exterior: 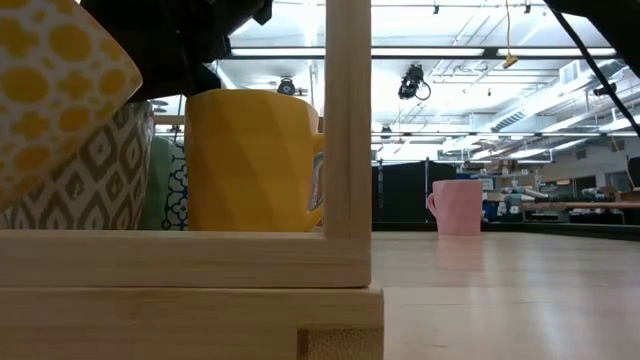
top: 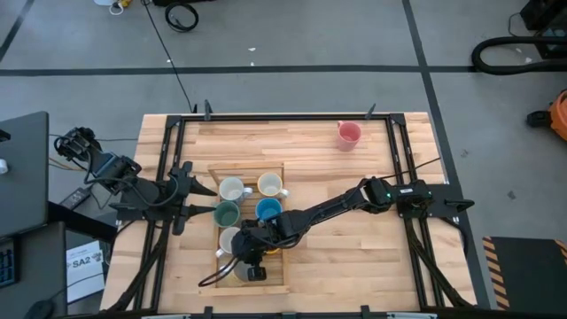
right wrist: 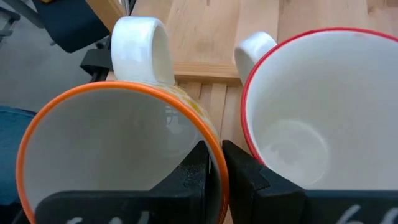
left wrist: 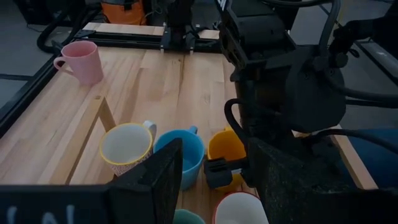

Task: Place coffee mugs
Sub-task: Put the yellow and white mug on the shelf, then put the pink mug on the shelf aligned with the yellow and white mug

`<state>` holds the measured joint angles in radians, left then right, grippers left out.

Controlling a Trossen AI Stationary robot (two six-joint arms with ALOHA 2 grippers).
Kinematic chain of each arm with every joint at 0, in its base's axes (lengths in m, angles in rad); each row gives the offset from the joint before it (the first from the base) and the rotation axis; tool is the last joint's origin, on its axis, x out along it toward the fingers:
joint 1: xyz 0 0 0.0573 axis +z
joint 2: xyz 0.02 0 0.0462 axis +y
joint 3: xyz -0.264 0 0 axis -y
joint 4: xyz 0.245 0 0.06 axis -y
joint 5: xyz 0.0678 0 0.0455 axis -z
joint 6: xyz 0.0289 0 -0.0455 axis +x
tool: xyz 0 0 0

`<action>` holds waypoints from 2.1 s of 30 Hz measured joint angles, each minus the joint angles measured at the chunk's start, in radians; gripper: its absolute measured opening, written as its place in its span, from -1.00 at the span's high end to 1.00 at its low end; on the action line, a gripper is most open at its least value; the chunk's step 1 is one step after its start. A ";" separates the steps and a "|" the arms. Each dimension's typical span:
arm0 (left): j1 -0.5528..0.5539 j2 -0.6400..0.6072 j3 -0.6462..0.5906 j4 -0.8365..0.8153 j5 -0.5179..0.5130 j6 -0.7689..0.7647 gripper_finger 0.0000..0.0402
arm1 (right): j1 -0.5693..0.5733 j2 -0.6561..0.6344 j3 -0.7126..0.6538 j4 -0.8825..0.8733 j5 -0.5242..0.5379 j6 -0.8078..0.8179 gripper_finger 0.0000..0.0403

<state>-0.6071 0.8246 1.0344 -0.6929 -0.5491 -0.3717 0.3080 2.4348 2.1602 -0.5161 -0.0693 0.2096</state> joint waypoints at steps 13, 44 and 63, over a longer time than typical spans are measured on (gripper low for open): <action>0.000 0.000 0.000 0.000 0.000 0.000 0.06 | 0.000 0.000 0.002 0.029 0.028 0.001 0.56; 0.000 0.000 0.000 0.000 0.001 0.000 0.06 | -0.050 -0.004 0.129 0.012 -0.094 -0.038 0.34; 0.000 0.000 0.000 -0.003 0.000 0.000 0.06 | -0.075 -0.279 0.174 -0.537 0.007 -0.299 0.34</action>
<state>-0.6074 0.8242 1.0348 -0.6960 -0.5488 -0.3714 0.2333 2.1560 2.3339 -1.0533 -0.0627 -0.0889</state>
